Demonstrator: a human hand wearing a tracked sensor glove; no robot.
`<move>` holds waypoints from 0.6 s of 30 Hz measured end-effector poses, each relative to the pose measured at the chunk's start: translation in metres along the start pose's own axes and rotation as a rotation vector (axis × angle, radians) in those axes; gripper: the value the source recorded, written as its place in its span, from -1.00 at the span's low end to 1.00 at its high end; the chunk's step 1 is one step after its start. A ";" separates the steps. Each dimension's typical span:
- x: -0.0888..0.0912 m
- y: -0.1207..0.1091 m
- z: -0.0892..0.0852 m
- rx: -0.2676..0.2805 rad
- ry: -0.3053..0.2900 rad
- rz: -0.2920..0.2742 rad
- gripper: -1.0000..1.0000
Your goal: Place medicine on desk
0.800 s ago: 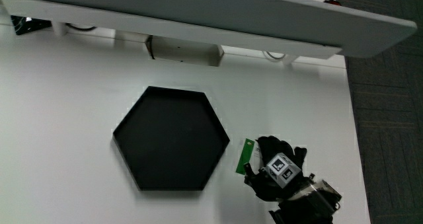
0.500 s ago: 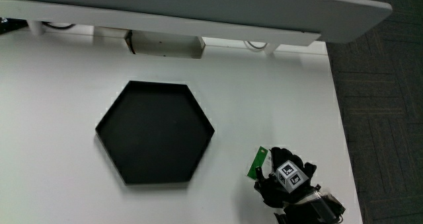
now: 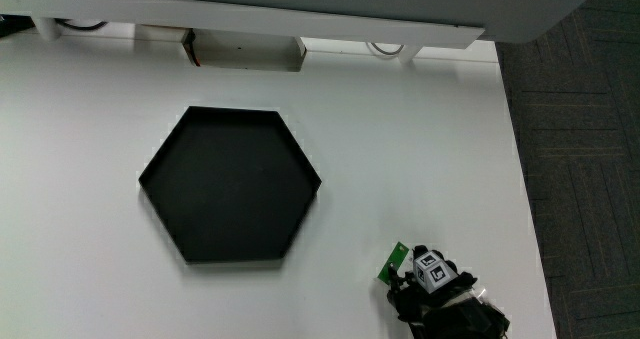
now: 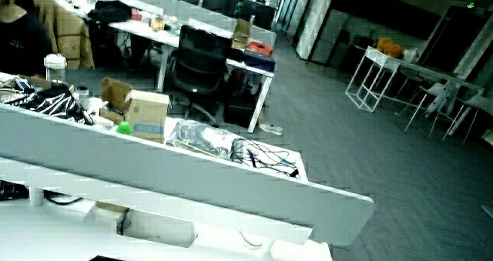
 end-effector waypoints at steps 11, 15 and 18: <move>-0.013 0.007 -0.036 -0.065 0.052 -0.021 -0.08; -0.013 0.008 -0.044 -0.094 0.088 -0.065 -0.38; -0.009 0.009 -0.043 -0.086 0.088 -0.085 -0.62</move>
